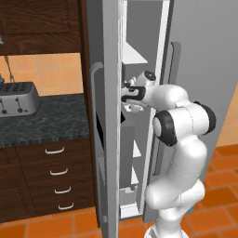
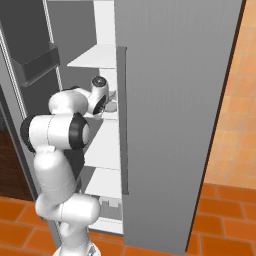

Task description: Take the meat container that has the fish and place it on the second highest rack of the freezer. Then take the vegetable container that has the garlic and sweet potato and place it on the highest rack of the freezer.

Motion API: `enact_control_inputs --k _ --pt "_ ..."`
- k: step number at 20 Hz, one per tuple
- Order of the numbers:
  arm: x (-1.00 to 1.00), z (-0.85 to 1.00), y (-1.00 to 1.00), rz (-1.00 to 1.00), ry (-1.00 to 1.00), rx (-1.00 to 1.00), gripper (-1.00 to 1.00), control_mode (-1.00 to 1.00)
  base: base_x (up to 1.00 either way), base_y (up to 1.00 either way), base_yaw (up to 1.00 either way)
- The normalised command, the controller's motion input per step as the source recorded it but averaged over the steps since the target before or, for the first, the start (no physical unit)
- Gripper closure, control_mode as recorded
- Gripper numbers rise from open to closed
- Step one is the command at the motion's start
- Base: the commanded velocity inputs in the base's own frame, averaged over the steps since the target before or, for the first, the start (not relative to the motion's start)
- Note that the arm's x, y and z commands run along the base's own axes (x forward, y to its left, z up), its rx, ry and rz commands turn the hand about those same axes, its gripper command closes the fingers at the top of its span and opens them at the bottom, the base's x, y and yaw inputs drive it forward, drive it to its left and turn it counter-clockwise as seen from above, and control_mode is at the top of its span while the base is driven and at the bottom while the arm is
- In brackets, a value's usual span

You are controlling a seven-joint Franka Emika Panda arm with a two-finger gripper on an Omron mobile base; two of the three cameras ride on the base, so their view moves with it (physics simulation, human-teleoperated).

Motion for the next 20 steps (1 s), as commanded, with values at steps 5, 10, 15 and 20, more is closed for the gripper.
enact_control_inputs --k 5,10,15,20 --pt "-1.00 0.87 -0.28 0.00 -0.02 -0.02 -1.00 -1.00 0.00 0.00 0.00" --pt "-1.00 0.46 -0.23 0.03 0.03 -0.09 -1.00 -1.00 0.00 0.00 0.00" --pt "-1.00 0.09 -0.16 0.04 0.02 -0.11 -1.00 -1.00 0.00 0.00 0.00" --pt "-1.00 0.00 -0.07 0.03 0.02 -0.08 -1.00 -1.00 0.00 0.00 0.00"
